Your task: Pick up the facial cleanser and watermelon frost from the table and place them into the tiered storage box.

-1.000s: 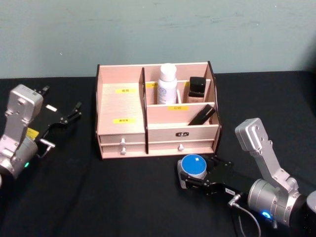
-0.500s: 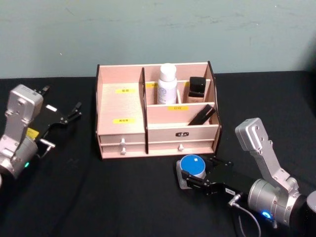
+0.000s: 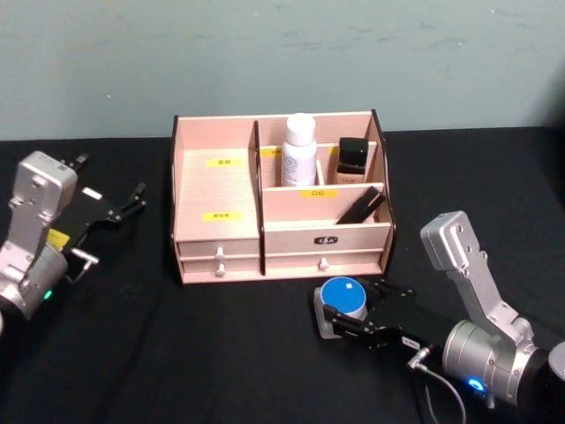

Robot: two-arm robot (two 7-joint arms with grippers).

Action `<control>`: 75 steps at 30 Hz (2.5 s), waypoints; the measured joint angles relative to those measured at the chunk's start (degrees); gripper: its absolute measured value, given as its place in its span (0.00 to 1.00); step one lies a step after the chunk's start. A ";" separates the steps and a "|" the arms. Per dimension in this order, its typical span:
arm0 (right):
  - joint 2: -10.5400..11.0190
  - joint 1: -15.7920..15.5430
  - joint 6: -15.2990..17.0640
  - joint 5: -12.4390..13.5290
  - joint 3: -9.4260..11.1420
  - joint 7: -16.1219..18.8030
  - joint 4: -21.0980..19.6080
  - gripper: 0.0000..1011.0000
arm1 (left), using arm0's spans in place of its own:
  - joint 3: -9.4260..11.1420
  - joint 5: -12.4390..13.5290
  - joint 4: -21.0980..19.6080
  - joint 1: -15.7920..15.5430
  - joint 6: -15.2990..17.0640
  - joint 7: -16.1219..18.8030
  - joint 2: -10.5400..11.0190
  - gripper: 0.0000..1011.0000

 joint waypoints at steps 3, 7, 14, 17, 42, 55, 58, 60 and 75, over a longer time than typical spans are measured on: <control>0.00 0.07 -0.87 0.41 0.04 0.62 0.00 0.72 | 0.00 0.00 0.00 0.01 0.00 0.00 0.00 0.99; 0.09 0.61 -1.46 0.84 -0.20 1.35 -0.19 0.72 | 0.00 0.00 0.00 0.00 0.00 0.00 0.00 0.99; 0.03 2.60 -1.94 1.35 -1.03 2.27 -0.96 0.72 | 0.00 0.00 0.00 0.00 0.00 0.00 0.00 0.99; -0.24 4.13 -2.01 1.36 -1.88 2.78 -1.21 0.72 | 0.00 0.00 0.00 0.00 0.00 0.00 0.00 0.99; -8.11 22.41 -2.96 -0.37 -10.00 6.02 8.47 0.72 | 0.00 0.00 0.00 0.00 0.00 0.00 0.00 0.99; -11.18 27.04 -3.83 -1.20 -12.05 6.29 15.24 0.72 | 0.00 0.00 0.00 0.00 0.00 0.00 0.00 0.99; -11.97 28.04 -4.21 -1.47 -12.20 6.20 17.34 0.72 | 0.00 0.00 0.00 0.00 0.00 0.00 0.00 0.99; -12.25 28.39 -4.43 -1.56 -12.21 6.19 18.14 0.72 | 0.00 0.00 0.00 0.00 0.00 0.00 0.00 0.99; -15.15 31.60 -6.79 -2.81 -12.48 6.62 25.58 0.72 | 0.00 0.00 0.00 0.00 0.00 0.00 0.00 0.99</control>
